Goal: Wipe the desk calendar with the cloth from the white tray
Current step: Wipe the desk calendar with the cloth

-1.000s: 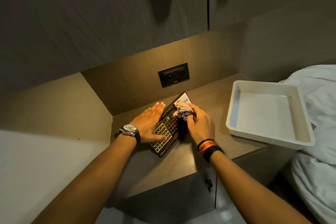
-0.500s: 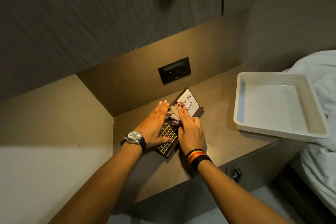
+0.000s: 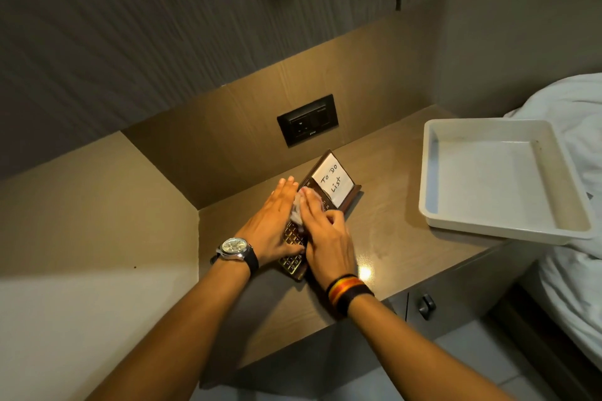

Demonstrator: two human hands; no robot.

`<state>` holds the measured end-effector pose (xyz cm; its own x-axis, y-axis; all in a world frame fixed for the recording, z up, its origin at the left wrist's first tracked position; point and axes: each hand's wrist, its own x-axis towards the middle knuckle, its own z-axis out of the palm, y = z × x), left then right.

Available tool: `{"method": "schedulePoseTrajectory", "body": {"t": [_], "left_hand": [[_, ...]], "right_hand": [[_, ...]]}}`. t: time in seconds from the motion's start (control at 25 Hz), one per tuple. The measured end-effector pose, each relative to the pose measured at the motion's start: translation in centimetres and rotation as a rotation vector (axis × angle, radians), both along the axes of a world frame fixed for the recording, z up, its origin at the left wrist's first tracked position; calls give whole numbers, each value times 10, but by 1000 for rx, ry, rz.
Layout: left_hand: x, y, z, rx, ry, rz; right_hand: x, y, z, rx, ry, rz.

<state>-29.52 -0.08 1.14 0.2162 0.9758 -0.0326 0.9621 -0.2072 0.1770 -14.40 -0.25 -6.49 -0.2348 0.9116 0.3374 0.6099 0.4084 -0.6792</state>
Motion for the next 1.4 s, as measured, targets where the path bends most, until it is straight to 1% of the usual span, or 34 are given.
{"method": "schedulePoseTrajectory", "body": {"t": [0.04,0.08,0.12,0.2,0.24,0.28,0.4,0.44,0.48,0.56,0.6,0.76,0.88,0.96,1.04,1.12,1.2,1.32,1.4], "left_hand": [[-1,0,0,-2,-6,4],[-1,0,0,-2,-9,6],[0,0,0,1,-8,6],[1,0,0,-4,-4,8],[2,0,1,-8,-4,9],[2,0,1,-11,-3,11],[0,-1,0,-17,-16,23],[0,0,1,-17,-16,23],[1,0,1,-9,-11,20],[2,0,1,-6,1,15],[3,0,2,-11,1,15],[3,-1,2,-27,-8,28],[3,0,2,-22,12,29],[4,-1,4,-19,13,15],[5,-2,4,-23,10,19],[5,-2,4,-25,14,28],[6,-1,5,-29,23,24],[6,-1,5,-27,45,10],[5,-3,5,-12,63,-15]], "right_hand": [[5,-9,-7,47,-63,72],[12,-13,-11,90,-104,100],[16,-10,-11,112,-111,72],[14,8,0,77,-18,-107],[11,14,7,52,-3,-149],[8,16,10,44,-35,-122],[8,-3,-5,129,-184,112],[11,-6,-8,148,-206,131],[13,-2,-6,144,-196,92],[10,10,6,86,-131,-69],[6,11,13,46,-133,-101],[-1,-4,12,-91,-165,-88],[-3,0,16,-171,-235,-165],[-10,-6,21,-242,-236,-185],[-14,-17,18,-246,-235,-135],[-9,-17,13,-189,-282,-92],[-6,-3,11,-164,-340,-127],[-12,0,14,-180,-362,-171],[-14,-9,11,-162,-348,-120]]}}
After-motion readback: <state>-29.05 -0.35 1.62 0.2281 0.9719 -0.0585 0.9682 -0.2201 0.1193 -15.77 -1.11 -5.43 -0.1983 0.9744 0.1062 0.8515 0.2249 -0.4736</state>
